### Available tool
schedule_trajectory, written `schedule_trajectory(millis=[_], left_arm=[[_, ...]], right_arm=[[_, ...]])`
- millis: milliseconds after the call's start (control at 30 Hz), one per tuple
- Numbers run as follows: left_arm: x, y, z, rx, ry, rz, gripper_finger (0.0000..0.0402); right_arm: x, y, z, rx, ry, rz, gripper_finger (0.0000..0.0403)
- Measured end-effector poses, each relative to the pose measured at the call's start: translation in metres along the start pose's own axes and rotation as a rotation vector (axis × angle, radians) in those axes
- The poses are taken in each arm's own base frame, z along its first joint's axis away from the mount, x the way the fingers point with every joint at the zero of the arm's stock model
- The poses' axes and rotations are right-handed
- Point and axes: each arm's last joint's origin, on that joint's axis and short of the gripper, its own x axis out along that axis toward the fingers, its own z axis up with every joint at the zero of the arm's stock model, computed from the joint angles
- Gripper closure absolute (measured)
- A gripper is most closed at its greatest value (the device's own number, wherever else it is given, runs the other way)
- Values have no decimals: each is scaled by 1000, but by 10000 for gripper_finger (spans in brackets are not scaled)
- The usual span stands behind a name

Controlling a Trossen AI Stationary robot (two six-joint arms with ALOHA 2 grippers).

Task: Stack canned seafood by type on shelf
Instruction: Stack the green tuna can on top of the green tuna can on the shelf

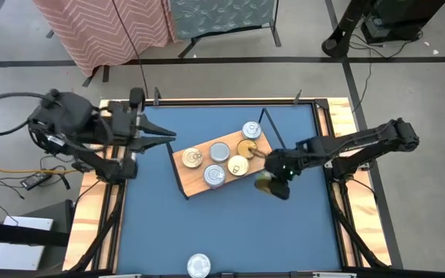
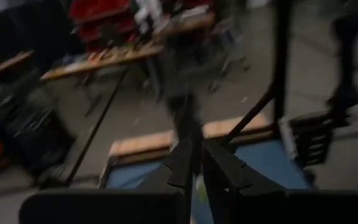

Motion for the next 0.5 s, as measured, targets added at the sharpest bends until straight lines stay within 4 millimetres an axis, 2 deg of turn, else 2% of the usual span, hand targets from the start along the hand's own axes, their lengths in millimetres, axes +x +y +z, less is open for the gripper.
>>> schedule_trajectory(millis=[133, 233, 400, 500], left_arm=[[17, 1, -6, -29, 70, 97, 362], [30, 7, -7, -61, 74, 148, 362], [59, 18, -20, -124, 128, 184, 362], [87, 20, -38, -164, 134, 154, 362]], right_arm=[[-44, 12, 32, -23, -240, -64, 258], [-78, 19, 48, -35, -395, -97, 258], [-124, 29, 59, -75, -595, -165, 258], [-141, 31, 61, -95, -679, -177, 258]])
